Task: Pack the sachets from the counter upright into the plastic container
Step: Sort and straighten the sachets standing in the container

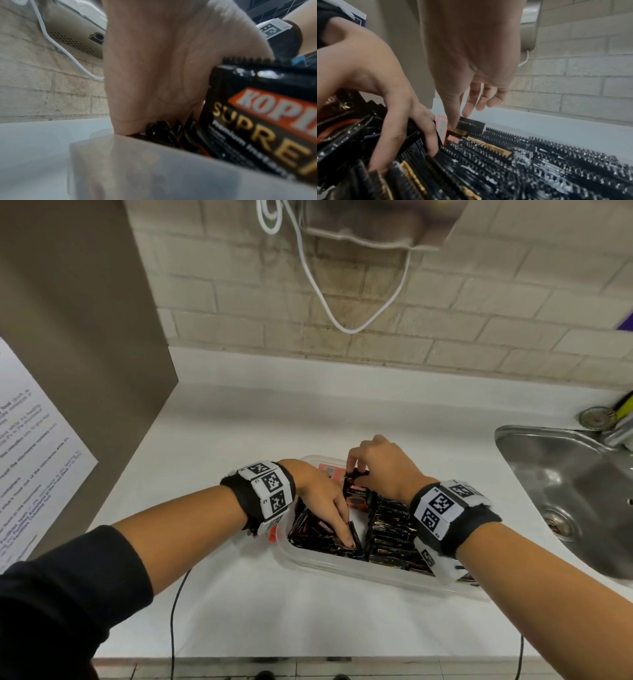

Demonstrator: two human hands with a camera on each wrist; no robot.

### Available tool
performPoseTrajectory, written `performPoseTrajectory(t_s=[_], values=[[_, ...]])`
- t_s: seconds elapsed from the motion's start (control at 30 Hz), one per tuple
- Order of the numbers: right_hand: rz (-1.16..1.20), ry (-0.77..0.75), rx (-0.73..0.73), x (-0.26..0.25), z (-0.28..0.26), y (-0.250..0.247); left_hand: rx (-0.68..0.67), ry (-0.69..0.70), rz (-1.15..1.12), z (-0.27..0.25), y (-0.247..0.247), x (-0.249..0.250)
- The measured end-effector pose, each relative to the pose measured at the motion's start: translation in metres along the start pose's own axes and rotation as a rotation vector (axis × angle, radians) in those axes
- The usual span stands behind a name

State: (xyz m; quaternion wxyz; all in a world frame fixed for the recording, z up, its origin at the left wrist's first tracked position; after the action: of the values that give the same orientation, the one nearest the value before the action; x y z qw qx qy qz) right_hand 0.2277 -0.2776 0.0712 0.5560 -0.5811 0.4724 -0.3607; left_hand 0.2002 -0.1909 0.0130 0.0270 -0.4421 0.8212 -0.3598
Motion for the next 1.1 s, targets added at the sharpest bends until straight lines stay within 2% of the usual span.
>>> performPoseTrajectory(t_s=[0.23,0.5,0.67,0.83,0.9,1.0,1.1], values=[[-0.102,-0.004,-0.007,0.003,0.000,0.001,0.018,0.020,-0.026,-0.006,-0.003,0.004],[-0.039,-0.011,-0.032,0.003,-0.004,-0.002,0.009,0.023,-0.024,-0.007,-0.004,0.007],[-0.079,-0.051,-0.047,-0.002,-0.007,0.001,0.001,0.013,-0.013,-0.004,-0.003,0.004],[0.029,-0.069,0.010,-0.006,-0.008,-0.010,0.000,0.020,-0.014,-0.004,-0.004,0.002],[0.125,-0.076,-0.067,-0.008,-0.012,-0.009,0.004,0.011,-0.028,-0.003,-0.005,-0.001],[0.188,-0.022,-0.311,-0.007,-0.023,0.010,-0.004,0.010,-0.030,-0.002,-0.005,-0.002],[0.221,0.037,-0.410,-0.005,-0.035,0.025,-0.012,0.006,-0.011,-0.001,-0.007,-0.003]])
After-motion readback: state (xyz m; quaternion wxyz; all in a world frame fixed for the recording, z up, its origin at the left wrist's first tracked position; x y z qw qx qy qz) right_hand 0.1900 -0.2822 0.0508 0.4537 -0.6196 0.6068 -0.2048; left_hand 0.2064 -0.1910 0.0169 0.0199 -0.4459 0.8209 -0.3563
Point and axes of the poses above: each hand's wrist, its own z-axis towards the middle knuckle, its own y-axis out of the palm, x = y × z, the point moved 8 cm from there along z, towards the middle knuckle, and after that the axes turned 1 degree about -z, right-handed, at the moved point
